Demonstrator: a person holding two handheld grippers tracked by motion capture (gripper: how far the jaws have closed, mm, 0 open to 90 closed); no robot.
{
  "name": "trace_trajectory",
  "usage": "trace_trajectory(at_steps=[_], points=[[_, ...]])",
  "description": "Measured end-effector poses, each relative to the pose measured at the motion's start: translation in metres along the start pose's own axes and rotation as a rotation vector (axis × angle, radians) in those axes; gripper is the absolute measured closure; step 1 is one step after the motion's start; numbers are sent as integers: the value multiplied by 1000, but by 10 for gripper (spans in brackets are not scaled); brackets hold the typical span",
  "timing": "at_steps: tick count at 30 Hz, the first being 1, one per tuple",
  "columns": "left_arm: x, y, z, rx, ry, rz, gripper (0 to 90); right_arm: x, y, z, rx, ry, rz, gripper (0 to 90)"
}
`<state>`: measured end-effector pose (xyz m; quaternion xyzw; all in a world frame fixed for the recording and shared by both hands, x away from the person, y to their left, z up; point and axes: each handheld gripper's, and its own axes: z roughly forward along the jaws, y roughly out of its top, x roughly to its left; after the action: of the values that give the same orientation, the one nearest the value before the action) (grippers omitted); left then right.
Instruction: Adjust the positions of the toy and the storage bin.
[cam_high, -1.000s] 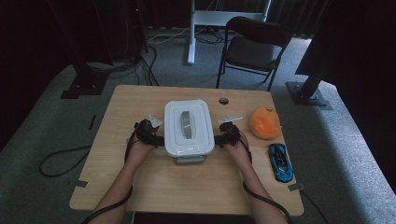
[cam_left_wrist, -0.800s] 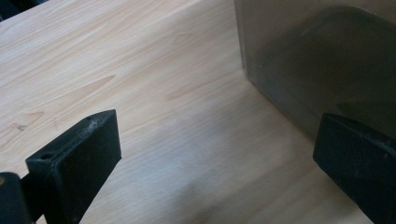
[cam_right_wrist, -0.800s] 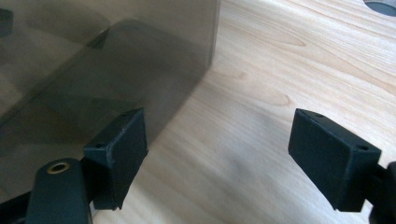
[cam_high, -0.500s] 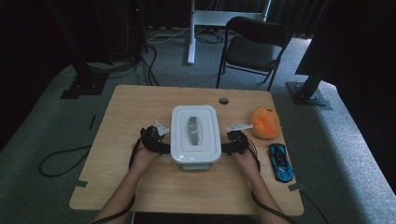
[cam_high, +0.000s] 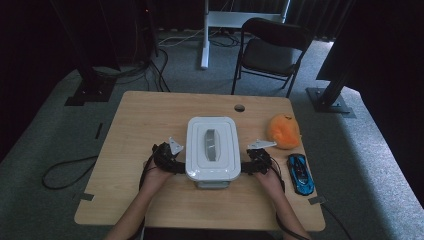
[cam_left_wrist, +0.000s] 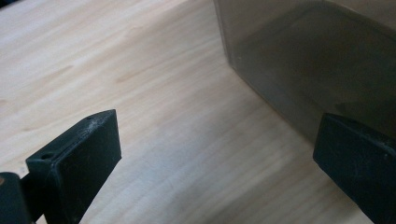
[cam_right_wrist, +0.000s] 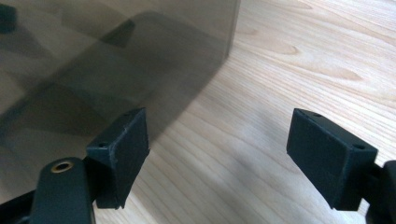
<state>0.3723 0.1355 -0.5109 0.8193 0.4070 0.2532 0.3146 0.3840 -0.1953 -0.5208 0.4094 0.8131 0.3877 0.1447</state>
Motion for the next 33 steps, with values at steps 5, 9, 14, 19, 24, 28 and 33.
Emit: trace_trajectory(at_steps=[5,9,14,19,24,28,33], points=[[4,-5,6,6,-42,-22,10,-5,-9,7,-2,3,52,137],[11,-8,15,23,-30,-34,10,-10,-10,10,12,-38,42,137],[22,-8,24,28,-6,-58,11,-19,-3,17,-1,-52,64,137],[34,-3,34,43,6,-81,11,-29,11,26,5,-70,69,137],[38,7,39,40,15,-77,10,-33,25,35,5,-91,67,139],[39,14,38,23,7,-78,11,-33,32,38,-1,-87,70,139],[36,19,39,14,4,-71,11,-32,39,38,1,-83,71,152]])
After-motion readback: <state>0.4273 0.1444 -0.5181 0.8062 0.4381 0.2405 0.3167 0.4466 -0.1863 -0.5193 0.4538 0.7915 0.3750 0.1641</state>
